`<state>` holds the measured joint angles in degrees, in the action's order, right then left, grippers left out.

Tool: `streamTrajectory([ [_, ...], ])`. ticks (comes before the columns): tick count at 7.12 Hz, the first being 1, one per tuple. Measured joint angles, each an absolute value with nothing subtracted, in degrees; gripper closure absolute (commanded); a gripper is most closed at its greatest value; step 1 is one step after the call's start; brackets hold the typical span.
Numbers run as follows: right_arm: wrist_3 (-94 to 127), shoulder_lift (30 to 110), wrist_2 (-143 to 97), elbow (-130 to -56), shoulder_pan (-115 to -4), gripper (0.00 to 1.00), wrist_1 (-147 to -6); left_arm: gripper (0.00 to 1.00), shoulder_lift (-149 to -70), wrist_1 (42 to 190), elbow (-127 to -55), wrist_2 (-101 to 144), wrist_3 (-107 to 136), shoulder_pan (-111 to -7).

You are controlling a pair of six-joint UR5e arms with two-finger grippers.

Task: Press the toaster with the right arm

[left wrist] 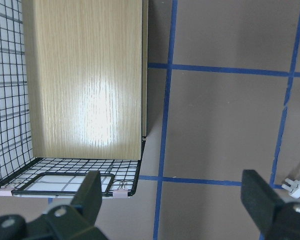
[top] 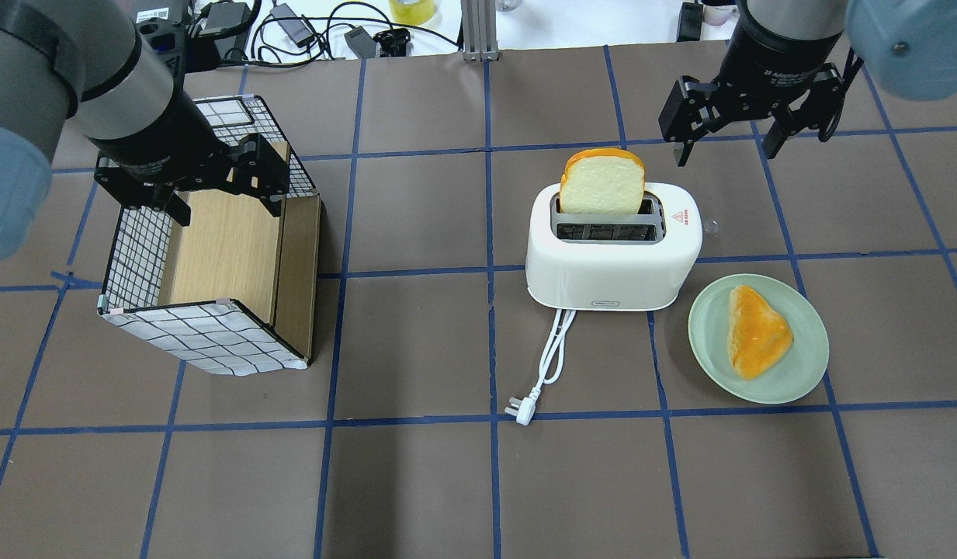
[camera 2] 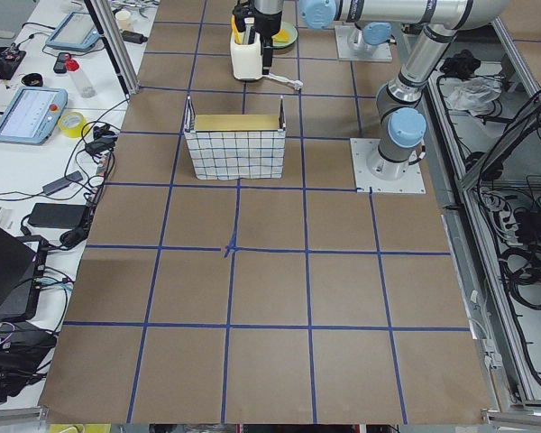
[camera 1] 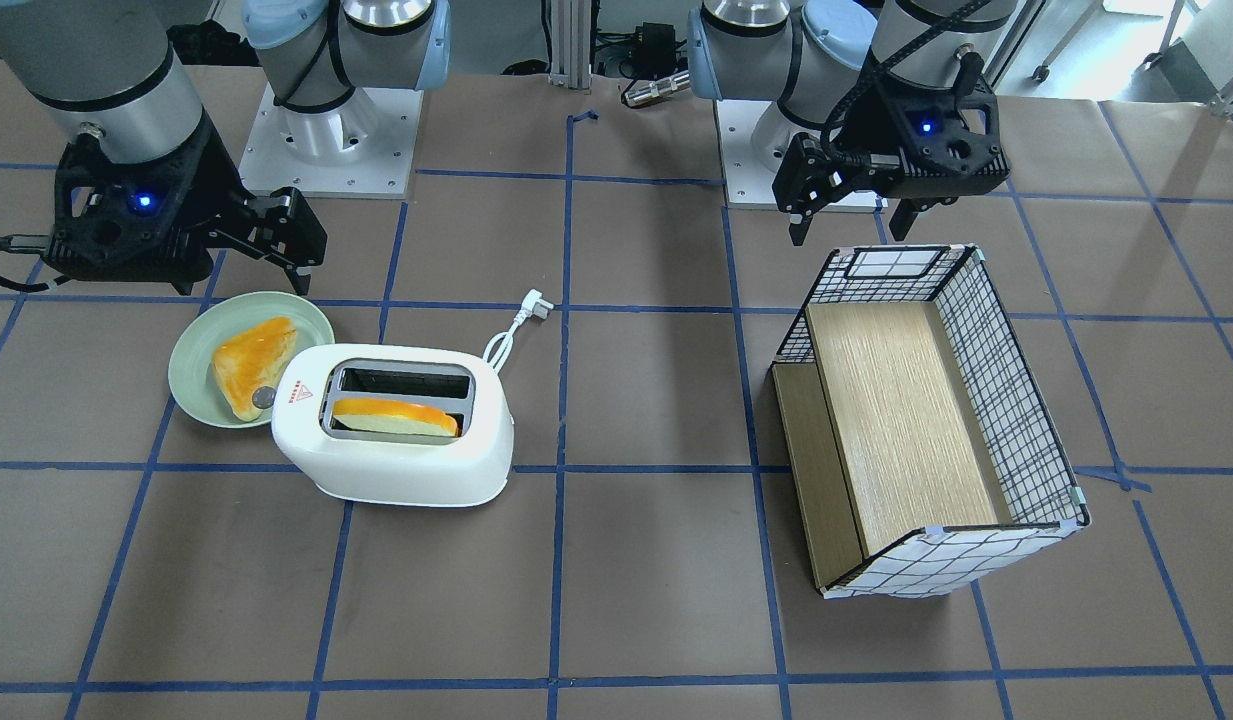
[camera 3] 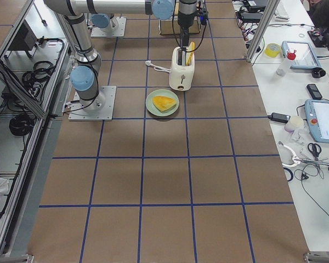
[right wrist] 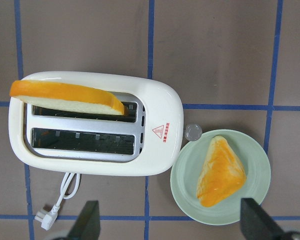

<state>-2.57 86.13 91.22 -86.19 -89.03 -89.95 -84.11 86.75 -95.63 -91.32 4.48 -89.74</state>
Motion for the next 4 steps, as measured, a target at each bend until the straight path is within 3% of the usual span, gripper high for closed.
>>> streamTrajectory([
  [4,-2.68,86.03,88.49,-86.29,-89.07,0.0,-89.97,0.0,-84.16,86.75,-95.63,-91.32,4.48,-89.74],
])
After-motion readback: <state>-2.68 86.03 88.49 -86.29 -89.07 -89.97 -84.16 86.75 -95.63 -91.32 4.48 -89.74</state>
